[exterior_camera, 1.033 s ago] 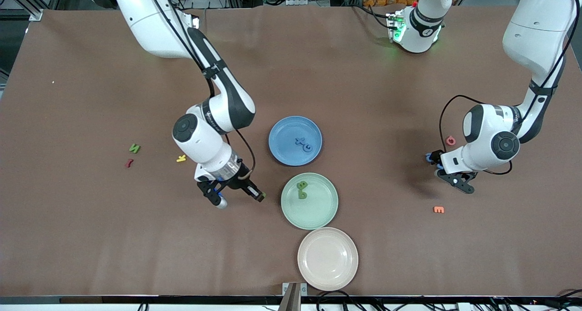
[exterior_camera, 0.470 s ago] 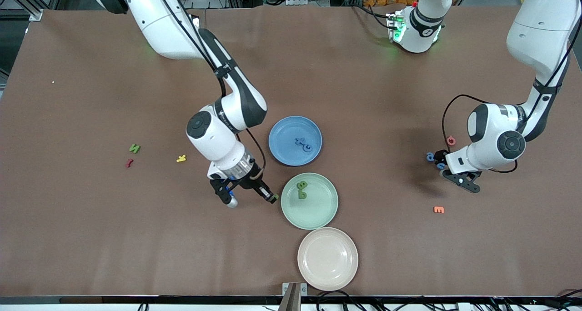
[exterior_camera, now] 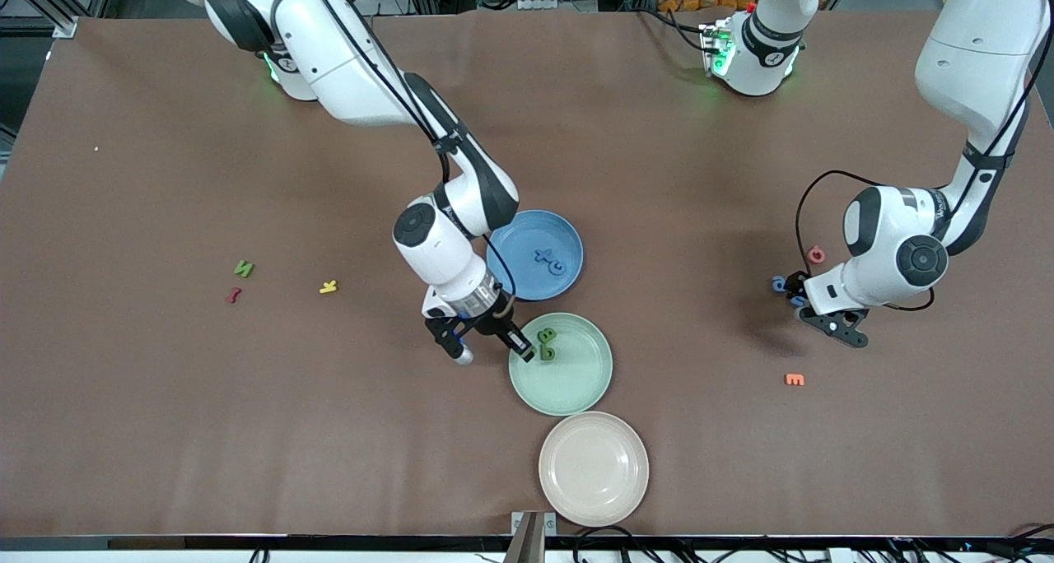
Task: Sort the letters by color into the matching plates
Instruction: 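Release the green letter onto the green plate with the right gripper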
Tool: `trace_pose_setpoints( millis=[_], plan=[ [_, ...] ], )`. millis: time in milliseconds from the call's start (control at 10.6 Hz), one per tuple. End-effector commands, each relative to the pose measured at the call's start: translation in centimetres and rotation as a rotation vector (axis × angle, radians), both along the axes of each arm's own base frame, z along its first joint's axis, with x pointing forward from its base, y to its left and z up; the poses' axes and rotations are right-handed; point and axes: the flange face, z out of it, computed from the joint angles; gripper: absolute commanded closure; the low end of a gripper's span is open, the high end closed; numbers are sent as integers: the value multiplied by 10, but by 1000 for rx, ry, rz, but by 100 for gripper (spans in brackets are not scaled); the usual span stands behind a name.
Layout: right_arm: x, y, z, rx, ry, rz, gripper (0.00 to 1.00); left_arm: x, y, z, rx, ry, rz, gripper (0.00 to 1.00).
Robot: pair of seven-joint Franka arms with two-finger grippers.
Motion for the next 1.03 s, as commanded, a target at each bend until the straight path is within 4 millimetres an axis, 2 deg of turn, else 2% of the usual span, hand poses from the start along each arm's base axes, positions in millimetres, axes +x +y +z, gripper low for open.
trace_pose_setpoints(
  millis=[0, 282, 376, 470, 564, 657, 751, 939],
  plan=[
    [4, 9, -3, 28, -7, -17, 100, -9, -3, 7, 10, -7, 14, 100],
    [2, 9, -10, 23, 1, -17, 100, -12, -3, 5, 11, -3, 30, 100],
    [1, 10, -9, 24, -1, -16, 92, -11, -3, 7, 12, -6, 30, 100],
    [2, 9, -10, 23, 1, -17, 62, -11, -5, 9, 12, -9, 36, 100],
    [3, 7, -10, 20, 0, -17, 51, -8, -6, 12, 13, -17, 36, 100],
    [1, 9, -10, 13, -6, -6, 1, -4, -8, 16, 11, -27, 34, 100],
    [4, 5, -8, 14, -8, -9, 0, 2, -10, 22, 9, -40, 44, 100],
    [5, 3, 18, 38, -13, -11, 0, 10, -25, 36, 16, -37, 63, 100]
  ],
)
